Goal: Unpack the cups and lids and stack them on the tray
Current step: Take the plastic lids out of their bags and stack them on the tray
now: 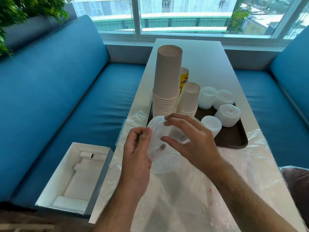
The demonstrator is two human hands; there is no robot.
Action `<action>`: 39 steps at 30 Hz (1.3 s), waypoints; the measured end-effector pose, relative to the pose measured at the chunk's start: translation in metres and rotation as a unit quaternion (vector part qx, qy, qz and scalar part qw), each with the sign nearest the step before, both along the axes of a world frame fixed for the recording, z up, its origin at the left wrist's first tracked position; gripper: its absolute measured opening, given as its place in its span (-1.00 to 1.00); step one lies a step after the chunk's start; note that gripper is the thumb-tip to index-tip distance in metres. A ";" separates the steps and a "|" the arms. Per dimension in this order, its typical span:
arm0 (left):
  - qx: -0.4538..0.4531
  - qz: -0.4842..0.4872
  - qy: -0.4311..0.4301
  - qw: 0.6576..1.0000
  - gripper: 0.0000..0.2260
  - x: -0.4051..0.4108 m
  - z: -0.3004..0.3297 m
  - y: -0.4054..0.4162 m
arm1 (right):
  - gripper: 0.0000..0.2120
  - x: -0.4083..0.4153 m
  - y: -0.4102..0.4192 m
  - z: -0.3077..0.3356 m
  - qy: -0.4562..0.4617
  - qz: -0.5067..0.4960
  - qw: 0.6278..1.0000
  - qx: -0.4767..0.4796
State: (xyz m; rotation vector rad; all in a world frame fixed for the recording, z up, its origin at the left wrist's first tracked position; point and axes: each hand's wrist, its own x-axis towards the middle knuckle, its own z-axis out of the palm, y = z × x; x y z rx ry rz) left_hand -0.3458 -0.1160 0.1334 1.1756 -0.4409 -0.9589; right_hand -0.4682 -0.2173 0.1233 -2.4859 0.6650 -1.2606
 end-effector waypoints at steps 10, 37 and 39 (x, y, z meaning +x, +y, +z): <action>0.025 -0.039 -0.038 0.998 -0.72 0.000 -0.001 0.001 | -0.72 -0.005 -0.013 0.010 0.076 0.071 0.990 0.099; 0.000 -0.003 0.055 0.999 -0.89 -0.001 0.001 0.000 | -0.63 -0.087 -0.121 -0.090 0.264 -0.265 0.918 0.134; 0.000 -0.001 0.055 0.998 -0.88 0.000 0.001 -0.001 | -0.53 -0.088 -0.120 -0.093 0.306 -0.266 0.903 0.139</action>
